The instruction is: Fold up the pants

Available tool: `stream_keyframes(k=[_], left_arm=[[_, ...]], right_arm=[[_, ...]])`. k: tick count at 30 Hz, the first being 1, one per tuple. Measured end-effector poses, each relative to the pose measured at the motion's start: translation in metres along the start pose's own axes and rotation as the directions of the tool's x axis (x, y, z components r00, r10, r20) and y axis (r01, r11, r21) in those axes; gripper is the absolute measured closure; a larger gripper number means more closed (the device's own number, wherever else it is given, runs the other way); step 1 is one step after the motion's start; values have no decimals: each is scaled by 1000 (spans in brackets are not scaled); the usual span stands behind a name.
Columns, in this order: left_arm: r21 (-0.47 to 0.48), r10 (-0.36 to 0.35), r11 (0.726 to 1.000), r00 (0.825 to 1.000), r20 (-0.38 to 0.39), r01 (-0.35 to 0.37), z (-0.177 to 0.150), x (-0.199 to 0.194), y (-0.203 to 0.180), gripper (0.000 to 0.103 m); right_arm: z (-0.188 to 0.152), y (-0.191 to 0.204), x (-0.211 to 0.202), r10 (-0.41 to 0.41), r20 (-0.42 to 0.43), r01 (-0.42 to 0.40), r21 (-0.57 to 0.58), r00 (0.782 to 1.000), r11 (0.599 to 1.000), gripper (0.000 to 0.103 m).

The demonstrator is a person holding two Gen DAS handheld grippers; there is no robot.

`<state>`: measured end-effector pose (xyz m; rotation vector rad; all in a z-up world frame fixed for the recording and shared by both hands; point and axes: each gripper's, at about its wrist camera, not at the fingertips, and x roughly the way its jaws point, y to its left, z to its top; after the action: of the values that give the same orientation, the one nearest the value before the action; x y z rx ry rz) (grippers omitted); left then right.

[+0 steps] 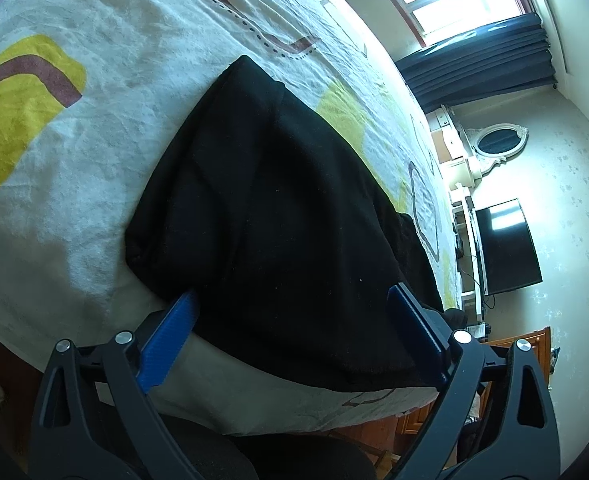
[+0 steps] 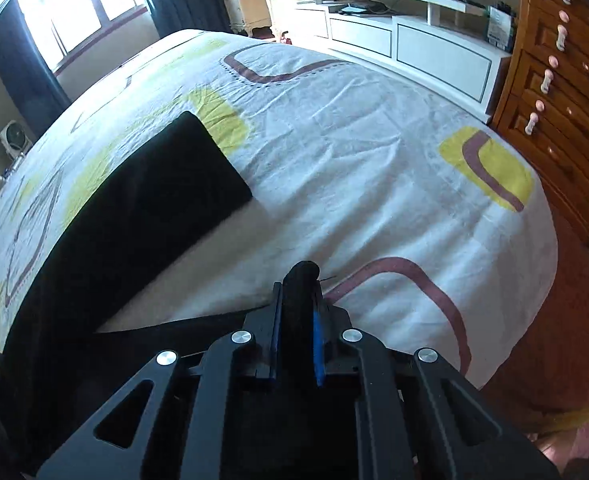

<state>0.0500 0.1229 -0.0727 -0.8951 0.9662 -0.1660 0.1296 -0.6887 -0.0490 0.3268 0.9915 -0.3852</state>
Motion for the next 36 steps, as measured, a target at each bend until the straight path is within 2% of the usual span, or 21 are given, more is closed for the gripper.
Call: stream_keyframes(k=[3, 6, 9, 10, 12, 13, 14, 15, 17, 18, 20, 24, 25, 27, 29, 30, 31, 33, 35, 36], left_arm=[[8, 11, 1000, 1000, 10, -11, -1, 1, -2, 6], [10, 14, 1000, 1000, 18, -15, -1, 1, -2, 6], [-5, 7, 1000, 999, 33, -7, -2, 1, -1, 6], [-7, 6, 1000, 999, 37, -6, -2, 1, 0, 6], [-5, 5, 1000, 999, 42, -5, -4, 0, 0, 6], [-3, 5, 1000, 999, 43, -4, -4, 1, 0, 6], [-2, 4, 1000, 999, 42, -4, -4, 1, 0, 6], [-1, 3, 1000, 999, 41, -3, -4, 1, 0, 6], [-5, -2, 1000, 999, 41, 2, -4, 1, 1, 6], [-8, -6, 1000, 999, 43, 6, -5, 1, 1, 6], [-13, -13, 1000, 999, 47, 13, -6, -1, 2, 5], [-11, -23, 1000, 998, 63, 24, -9, -1, 3, 4], [-8, -24, 1000, 998, 65, 25, -9, -1, 4, 4], [-4, -22, 1000, 998, 62, 22, -9, -2, 3, 4], [-8, -21, 1000, 998, 56, 21, -9, -2, 3, 4], [-11, -24, 1000, 998, 54, 25, -8, -3, 3, 4], [-15, -30, 999, 998, 53, 31, -7, -2, 4, 4], [-26, -43, 999, 997, 56, 45, -7, -3, 6, 4], [-32, -49, 998, 997, 61, 51, -7, -3, 8, 4], [-32, -48, 998, 997, 62, 50, -7, -3, 7, 4]], right_arm=[[16, 16, -15, -93, 119, 107, -123, 989, 987, 91], [36, 24, -25, -106, 215, 142, -159, 971, 977, 91], [39, 33, 0, -173, 198, 221, -250, 965, 943, 88], [36, 31, 12, -202, 171, 242, -257, 964, 936, 81], [30, 13, 28, -223, 103, 240, -200, 969, 950, 64], [27, 0, 25, -218, 121, 233, -136, 968, 963, 50], [26, -14, 20, -216, 126, 224, -53, 968, 973, 44], [24, -29, 13, -190, 127, 188, 35, 973, 982, 44], [18, -54, 1, -167, 140, 141, 183, 976, 973, 44], [12, -63, -6, -128, 153, 89, 239, 980, 967, 44], [-2, -77, -13, -53, 153, 2, 317, 987, 949, 40], [-35, -90, -7, 3, 100, -42, 390, 995, 920, 38], [-39, -89, 0, -19, 70, -8, 362, 997, 932, 38], [-42, -90, 0, -84, 88, 54, 300, 993, 953, 33], [-42, -94, -16, -170, 130, 114, 358, 977, 927, 32], [-40, -94, -28, -197, 171, 114, 403, 965, 908, 31], [-38, -93, -39, -158, 228, 45, 432, 961, 901, 31], [-30, -85, -50, 26, 330, -180, 445, 944, 877, 31], [-16, -69, -39, 242, 344, -383, 441, 907, 812, 31], [-10, -61, -28, 336, 336, -463, 449, 880, 765, 31]])
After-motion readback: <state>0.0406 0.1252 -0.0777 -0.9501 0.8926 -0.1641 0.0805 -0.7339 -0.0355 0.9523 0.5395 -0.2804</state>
